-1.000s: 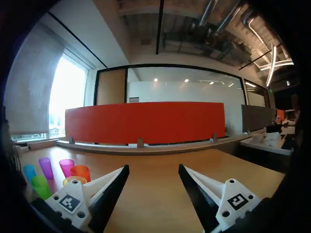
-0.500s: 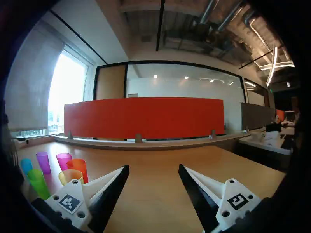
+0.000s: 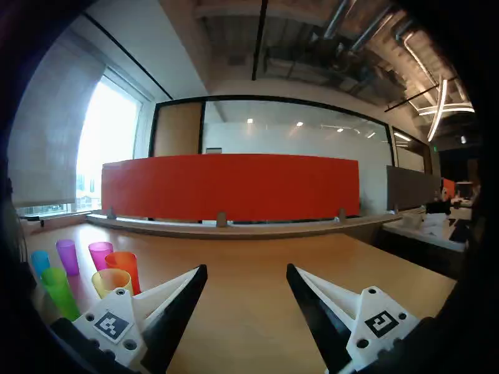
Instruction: Pour water
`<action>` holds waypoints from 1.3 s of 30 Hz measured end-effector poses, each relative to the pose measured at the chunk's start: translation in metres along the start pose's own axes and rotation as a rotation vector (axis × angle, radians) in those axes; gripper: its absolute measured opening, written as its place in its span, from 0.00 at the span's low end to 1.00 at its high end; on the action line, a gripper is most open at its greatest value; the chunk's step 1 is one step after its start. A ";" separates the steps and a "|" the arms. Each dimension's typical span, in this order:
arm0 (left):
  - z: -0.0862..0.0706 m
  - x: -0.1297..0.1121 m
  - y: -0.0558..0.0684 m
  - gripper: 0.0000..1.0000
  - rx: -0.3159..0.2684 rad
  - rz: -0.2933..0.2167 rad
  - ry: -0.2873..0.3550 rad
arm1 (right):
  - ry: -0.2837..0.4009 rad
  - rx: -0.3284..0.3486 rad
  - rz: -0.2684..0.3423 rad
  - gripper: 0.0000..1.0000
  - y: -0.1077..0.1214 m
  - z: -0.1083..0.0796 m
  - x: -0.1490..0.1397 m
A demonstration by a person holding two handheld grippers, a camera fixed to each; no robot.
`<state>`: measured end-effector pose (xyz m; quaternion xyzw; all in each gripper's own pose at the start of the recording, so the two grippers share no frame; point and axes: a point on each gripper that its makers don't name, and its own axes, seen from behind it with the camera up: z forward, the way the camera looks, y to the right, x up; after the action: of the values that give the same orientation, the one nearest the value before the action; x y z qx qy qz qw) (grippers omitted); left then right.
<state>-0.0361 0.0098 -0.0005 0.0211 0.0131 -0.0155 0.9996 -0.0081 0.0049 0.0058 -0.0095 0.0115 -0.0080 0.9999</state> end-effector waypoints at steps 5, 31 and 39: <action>0.000 0.000 0.000 0.86 0.000 0.000 0.000 | 0.000 0.004 0.000 0.98 -0.001 -0.001 0.000; 0.000 0.000 0.000 0.86 0.001 0.000 0.000 | -0.003 0.007 0.001 1.00 -0.002 -0.001 0.001; -0.001 0.000 0.000 0.86 0.001 0.000 0.000 | -0.003 0.007 0.001 0.99 -0.002 -0.002 0.001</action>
<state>-0.0361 0.0093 -0.0014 0.0215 0.0129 -0.0156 0.9996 -0.0068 0.0030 0.0042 -0.0061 0.0097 -0.0072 0.9999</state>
